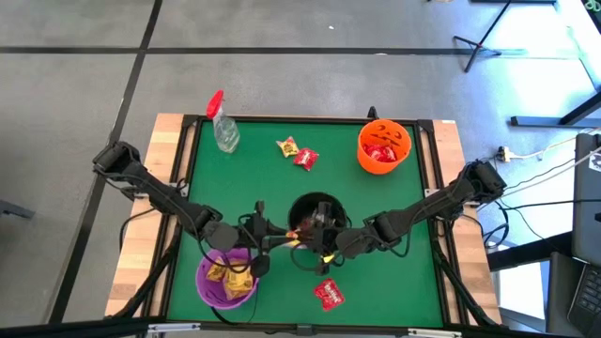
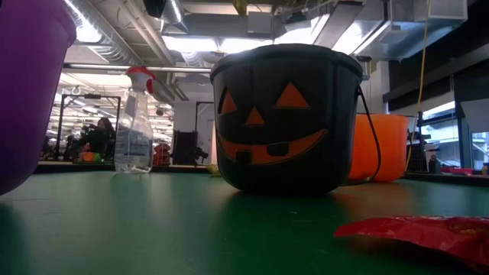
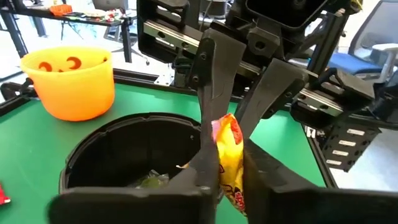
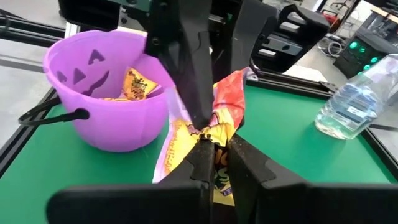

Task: Sort candy
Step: Put the yellow candy into the purple bucket, then put the red candy into the orange bucket

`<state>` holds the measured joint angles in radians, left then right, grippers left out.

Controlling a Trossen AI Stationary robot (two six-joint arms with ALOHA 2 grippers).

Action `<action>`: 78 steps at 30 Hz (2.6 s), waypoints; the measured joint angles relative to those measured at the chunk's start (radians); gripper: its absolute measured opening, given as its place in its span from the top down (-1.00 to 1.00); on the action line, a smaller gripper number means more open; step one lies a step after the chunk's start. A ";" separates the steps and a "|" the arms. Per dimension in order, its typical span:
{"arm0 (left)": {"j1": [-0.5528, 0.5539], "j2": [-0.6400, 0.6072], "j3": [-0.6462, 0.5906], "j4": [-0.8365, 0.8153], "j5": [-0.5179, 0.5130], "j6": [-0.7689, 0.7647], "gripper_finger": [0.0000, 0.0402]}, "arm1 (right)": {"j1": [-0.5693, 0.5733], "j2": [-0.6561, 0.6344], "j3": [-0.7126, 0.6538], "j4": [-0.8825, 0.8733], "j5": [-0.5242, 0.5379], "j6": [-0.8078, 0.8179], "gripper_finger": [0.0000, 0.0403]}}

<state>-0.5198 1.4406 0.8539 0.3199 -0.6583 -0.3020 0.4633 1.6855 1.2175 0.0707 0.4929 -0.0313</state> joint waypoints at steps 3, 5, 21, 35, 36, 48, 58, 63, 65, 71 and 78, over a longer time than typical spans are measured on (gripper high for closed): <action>-0.002 0.000 0.000 0.000 0.012 0.020 0.96 | 0.000 -0.001 0.000 -0.001 -0.029 -0.002 0.81; -0.006 0.000 0.000 0.003 0.020 0.021 0.96 | 0.000 -0.005 0.001 -0.001 -0.061 -0.001 0.70; -0.154 -0.226 -0.001 -0.271 -0.039 -0.065 0.95 | 0.035 -0.010 0.192 -0.317 -0.059 0.006 -0.21; -0.353 -0.281 -0.001 -0.825 0.140 -0.726 0.92 | 0.114 -0.008 0.211 -0.419 0.013 0.026 -0.15; -0.355 -0.275 -0.001 -0.824 0.147 -0.748 0.91 | 0.114 -0.008 0.211 -0.419 0.013 0.026 -0.15; -0.351 -0.215 0.000 -0.801 0.126 -0.685 0.52 | 0.113 -0.007 0.211 -0.436 0.022 0.032 -0.15; -0.335 -0.212 0.000 -0.705 0.032 -0.583 0.32 | 0.112 -0.007 0.210 -0.465 -0.003 0.111 -0.15; -0.316 -0.212 0.000 -0.539 -0.055 -0.386 0.32 | 0.122 0.024 0.210 -0.470 -0.071 0.125 -0.15; -0.310 -0.212 0.000 -0.484 -0.092 -0.300 0.31 | 0.130 0.051 0.210 -0.471 -0.081 0.125 -0.15; -0.279 -0.212 0.000 -0.422 -0.169 -0.186 0.31 | 0.173 0.161 0.209 -0.474 -0.142 0.148 -0.15; -0.236 -0.177 0.000 -0.399 -0.169 -0.184 0.31 | 0.216 0.258 0.209 -0.490 -0.322 0.263 -0.15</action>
<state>-0.7561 1.2633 0.8536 -0.0791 -0.8276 -0.4865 0.6790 1.9437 1.4265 -0.4193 0.1714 0.2313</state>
